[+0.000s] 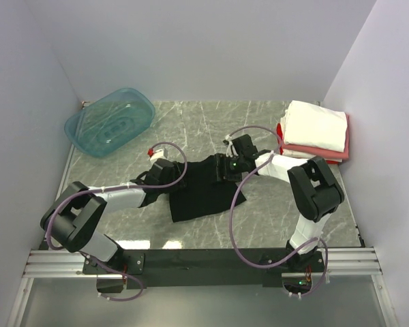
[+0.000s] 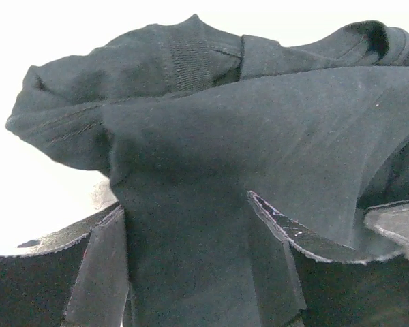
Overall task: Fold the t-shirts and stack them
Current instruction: Neatly place the folded tshirt to the corner
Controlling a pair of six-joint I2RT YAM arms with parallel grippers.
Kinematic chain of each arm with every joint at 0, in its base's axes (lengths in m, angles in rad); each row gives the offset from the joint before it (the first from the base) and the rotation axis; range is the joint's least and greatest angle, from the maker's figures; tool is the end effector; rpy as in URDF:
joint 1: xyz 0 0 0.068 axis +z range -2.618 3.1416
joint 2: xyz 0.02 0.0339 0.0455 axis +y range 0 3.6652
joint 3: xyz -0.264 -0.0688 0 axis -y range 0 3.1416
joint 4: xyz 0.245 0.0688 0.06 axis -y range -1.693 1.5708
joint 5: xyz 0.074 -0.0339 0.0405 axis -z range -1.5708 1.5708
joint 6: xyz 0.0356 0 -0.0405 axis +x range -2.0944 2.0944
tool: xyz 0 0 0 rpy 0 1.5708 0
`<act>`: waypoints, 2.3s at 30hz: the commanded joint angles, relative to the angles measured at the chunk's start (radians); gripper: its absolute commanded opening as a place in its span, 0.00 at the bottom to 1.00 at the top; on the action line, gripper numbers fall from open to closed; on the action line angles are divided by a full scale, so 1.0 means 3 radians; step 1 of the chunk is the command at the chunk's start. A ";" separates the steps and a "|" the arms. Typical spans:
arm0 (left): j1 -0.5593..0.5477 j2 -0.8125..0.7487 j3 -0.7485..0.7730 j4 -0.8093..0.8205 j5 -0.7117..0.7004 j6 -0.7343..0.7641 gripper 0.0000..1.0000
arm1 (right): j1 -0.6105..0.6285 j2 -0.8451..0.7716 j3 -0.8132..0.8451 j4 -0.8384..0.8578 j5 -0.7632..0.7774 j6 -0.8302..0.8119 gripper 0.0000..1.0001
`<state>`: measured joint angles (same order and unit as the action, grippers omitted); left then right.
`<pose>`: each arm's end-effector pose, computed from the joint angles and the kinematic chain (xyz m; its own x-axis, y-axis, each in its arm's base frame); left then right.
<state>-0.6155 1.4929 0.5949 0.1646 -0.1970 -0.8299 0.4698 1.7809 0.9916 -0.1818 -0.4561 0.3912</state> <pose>0.2326 -0.1560 0.1496 -0.6991 -0.3919 -0.5981 -0.1013 0.8823 -0.4597 0.3050 0.1724 0.1526 -0.9200 -0.0832 -0.3831 -0.3000 0.7785 0.5513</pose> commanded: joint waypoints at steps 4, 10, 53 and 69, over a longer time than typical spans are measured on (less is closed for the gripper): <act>-0.0060 0.0142 -0.0081 -0.0104 0.0176 -0.0056 0.65 | 0.0254 0.0322 -0.0002 -0.0176 0.0165 0.0122 0.71; -0.0075 0.0157 -0.0086 -0.0073 0.0191 -0.0072 0.64 | 0.0387 0.0409 0.0069 -0.0146 0.0196 0.0214 0.57; 0.0334 -0.1167 -0.0434 -0.0896 0.0222 0.0307 0.77 | -0.1351 0.0808 0.4379 -0.2790 0.2113 -0.1427 0.00; 0.0359 -0.1162 -0.0480 -0.0932 0.0227 0.0286 0.77 | -0.2128 0.0726 0.4630 -0.2472 0.1955 -0.1228 0.00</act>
<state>-0.5137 1.1458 0.4564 -0.1253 -0.1425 -0.7597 -0.1516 2.0525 2.3230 -1.0260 0.1349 -0.0097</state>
